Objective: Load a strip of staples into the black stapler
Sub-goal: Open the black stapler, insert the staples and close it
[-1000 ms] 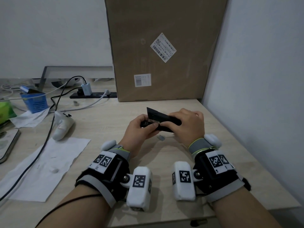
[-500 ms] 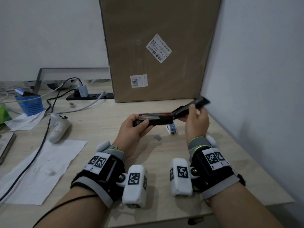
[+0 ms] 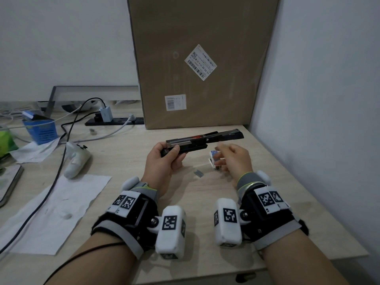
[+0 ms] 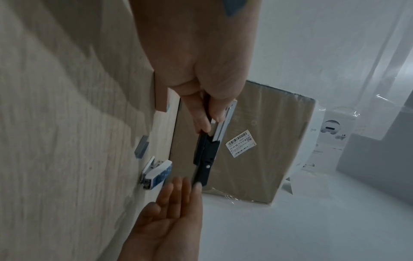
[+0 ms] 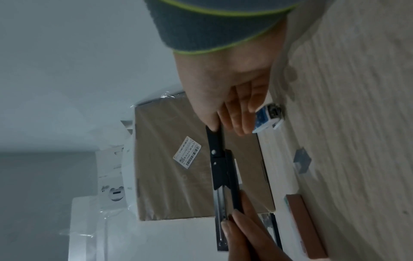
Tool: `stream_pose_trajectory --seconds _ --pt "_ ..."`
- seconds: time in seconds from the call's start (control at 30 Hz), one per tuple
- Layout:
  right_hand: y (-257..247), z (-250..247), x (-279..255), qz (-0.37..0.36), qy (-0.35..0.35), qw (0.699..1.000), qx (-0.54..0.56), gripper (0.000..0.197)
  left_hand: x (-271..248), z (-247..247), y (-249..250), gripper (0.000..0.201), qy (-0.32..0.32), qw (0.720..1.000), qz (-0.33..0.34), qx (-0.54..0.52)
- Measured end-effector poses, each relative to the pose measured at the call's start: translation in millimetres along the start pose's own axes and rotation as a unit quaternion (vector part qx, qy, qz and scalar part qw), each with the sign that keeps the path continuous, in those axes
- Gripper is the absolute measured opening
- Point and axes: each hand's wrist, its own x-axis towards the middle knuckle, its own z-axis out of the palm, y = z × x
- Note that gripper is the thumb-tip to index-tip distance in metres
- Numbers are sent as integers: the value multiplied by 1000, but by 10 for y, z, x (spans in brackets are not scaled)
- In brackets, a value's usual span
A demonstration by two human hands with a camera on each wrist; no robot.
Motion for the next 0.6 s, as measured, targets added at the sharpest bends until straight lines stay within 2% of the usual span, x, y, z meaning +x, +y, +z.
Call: stream_pose_trajectory --seconds 0.07,0.13,0.23,0.33,0.5,0.6 --pt "52 30 -25 -62 -60 992 -93 15 5 -14 -3 7 14 1000 1 8" --pt "79 42 -49 -112 -137 966 -188 9 6 -13 -5 9 29 1000 2 8" --pt "98 41 -43 -133 -194 916 -324 22 11 -15 -4 11 42 999 2 12" --pt "119 48 -21 -135 -210 889 -383 33 17 -12 -10 8 43 999 -1 11" --pt "125 80 -17 -173 -218 879 -387 13 11 -16 -15 6 39 999 0 16" --pt "101 85 -24 -202 -175 904 -333 13 23 -22 -21 6 45 999 2 17"
